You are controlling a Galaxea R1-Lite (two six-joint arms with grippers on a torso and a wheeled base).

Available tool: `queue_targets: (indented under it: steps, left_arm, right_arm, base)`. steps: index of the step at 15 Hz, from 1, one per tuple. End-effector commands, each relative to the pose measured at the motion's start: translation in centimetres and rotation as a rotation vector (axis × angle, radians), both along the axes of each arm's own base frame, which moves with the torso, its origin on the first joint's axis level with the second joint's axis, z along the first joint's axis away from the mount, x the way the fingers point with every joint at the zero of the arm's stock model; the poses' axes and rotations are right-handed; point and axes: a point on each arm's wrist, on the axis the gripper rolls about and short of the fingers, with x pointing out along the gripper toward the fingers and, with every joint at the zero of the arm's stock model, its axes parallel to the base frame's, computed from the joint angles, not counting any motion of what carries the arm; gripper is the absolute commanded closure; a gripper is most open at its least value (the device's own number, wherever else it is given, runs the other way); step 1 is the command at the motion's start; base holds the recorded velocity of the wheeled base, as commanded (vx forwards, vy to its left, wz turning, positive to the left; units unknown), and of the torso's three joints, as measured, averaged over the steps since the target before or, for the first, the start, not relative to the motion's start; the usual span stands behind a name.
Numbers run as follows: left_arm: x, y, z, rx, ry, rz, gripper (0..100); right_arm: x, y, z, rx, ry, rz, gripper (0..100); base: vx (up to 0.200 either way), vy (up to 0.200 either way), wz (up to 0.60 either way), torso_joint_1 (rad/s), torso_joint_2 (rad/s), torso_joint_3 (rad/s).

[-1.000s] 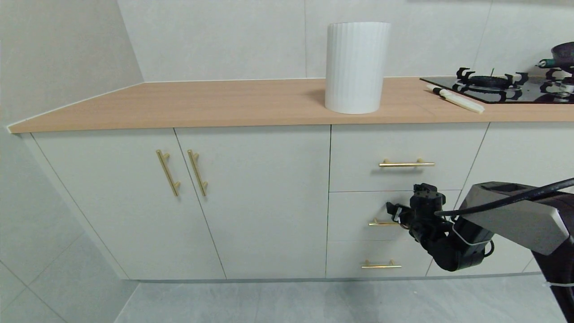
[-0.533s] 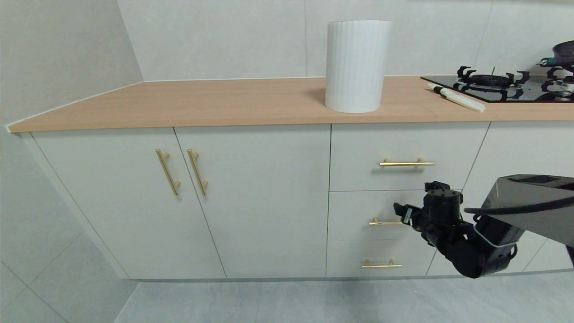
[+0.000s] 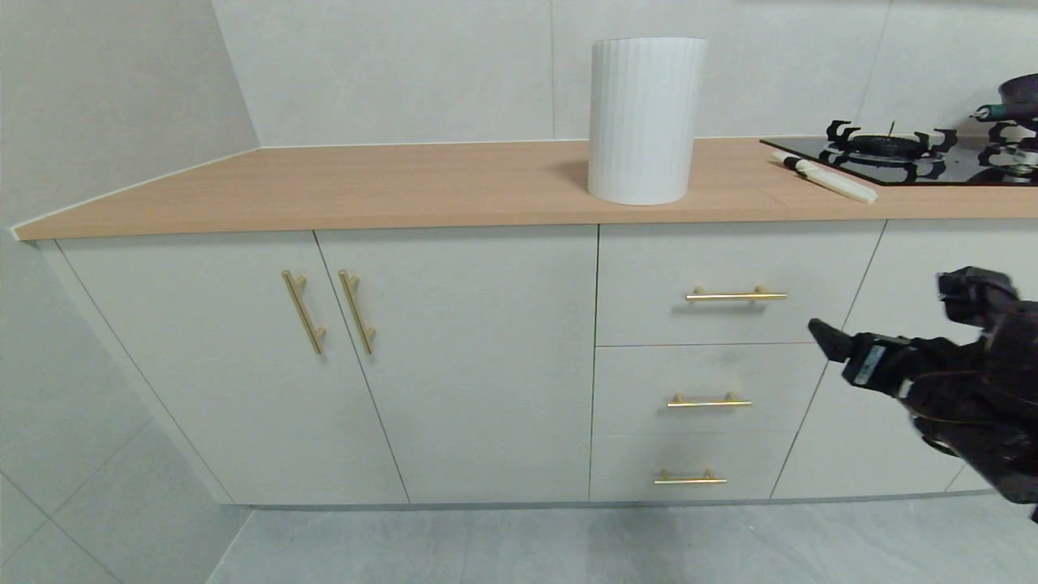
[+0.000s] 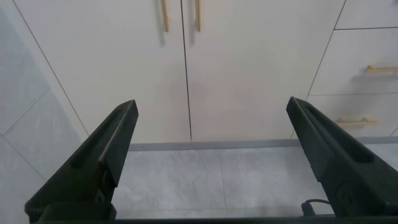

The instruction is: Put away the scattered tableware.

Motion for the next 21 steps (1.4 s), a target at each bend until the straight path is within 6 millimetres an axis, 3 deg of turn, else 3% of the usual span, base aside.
queue_targets:
  steps: [1, 2, 4, 7, 9, 11, 14, 16, 18, 19, 21]
  left_arm:
    - [0.0, 0.0, 0.0, 0.000, 0.000, 0.001, 0]
    - [0.0, 0.0, 0.0, 0.000, 0.000, 0.001, 0]
    - [0.0, 0.0, 0.0, 0.000, 0.000, 0.001, 0]
    - [0.0, 0.0, 0.0, 0.000, 0.000, 0.001, 0]
    - [0.0, 0.0, 0.0, 0.000, 0.000, 0.001, 0]
    - [0.0, 0.0, 0.0, 0.000, 0.000, 0.001, 0]
    - [0.0, 0.0, 0.0, 0.000, 0.000, 0.001, 0]
    - [0.0, 0.0, 0.0, 0.000, 0.000, 0.001, 0]
    - [0.0, 0.0, 0.0, 0.000, 0.000, 0.001, 0]
    - [0.0, 0.0, 0.0, 0.000, 0.000, 0.001, 0]
    - [0.0, 0.0, 0.0, 0.000, 0.000, 0.001, 0]
  right_arm:
    - [-11.0, -2.8, 5.4, -0.110, -0.270, -0.069, 0]
    - [-12.1, -3.1, 5.7, -0.126, -0.284, -0.086, 0]
    - [-18.3, -4.7, 6.1, -0.182, -0.309, -0.142, 0]
    - [-24.6, -5.9, 5.3, -0.236, -0.288, -0.266, 0]
    - [-27.7, -6.1, 3.9, -0.239, -0.287, -0.282, 0]
    - [-29.6, -6.2, 2.3, -0.243, -0.300, -0.291, 0]
    - [-30.8, -5.8, 1.1, -0.259, -0.332, -0.319, 0]
    - [-30.2, -5.7, 0.3, -0.261, -0.304, -0.291, 0]
    - [-28.2, -5.4, -2.9, -0.257, -0.221, -0.112, 0]
    - [-28.1, -5.4, -3.0, -0.258, -0.220, -0.107, 0]
    - [-26.6, -5.0, -6.0, -0.272, -0.201, 0.065, 0]
  base:
    - [0.000, 0.000, 0.00, 0.000, 0.00, 0.000]
    - [0.000, 0.000, 0.00, 0.000, 0.00, 0.000]
    - [0.000, 0.000, 0.00, 0.000, 0.00, 0.000]
    - [0.000, 0.000, 0.00, 0.000, 0.00, 0.000]
    - [0.000, 0.000, 0.00, 0.000, 0.00, 0.000]
    - [0.000, 0.000, 0.00, 0.000, 0.00, 0.000]
    - [0.000, 0.000, 0.00, 0.000, 0.00, 0.000]
    - [0.000, 0.000, 0.00, 0.000, 0.00, 0.000]
    - [0.000, 0.000, 0.00, 0.000, 0.00, 0.000]
    - [0.000, 0.000, 0.00, 0.000, 0.00, 0.000]
    - [0.000, 0.000, 0.00, 0.000, 0.00, 0.000]
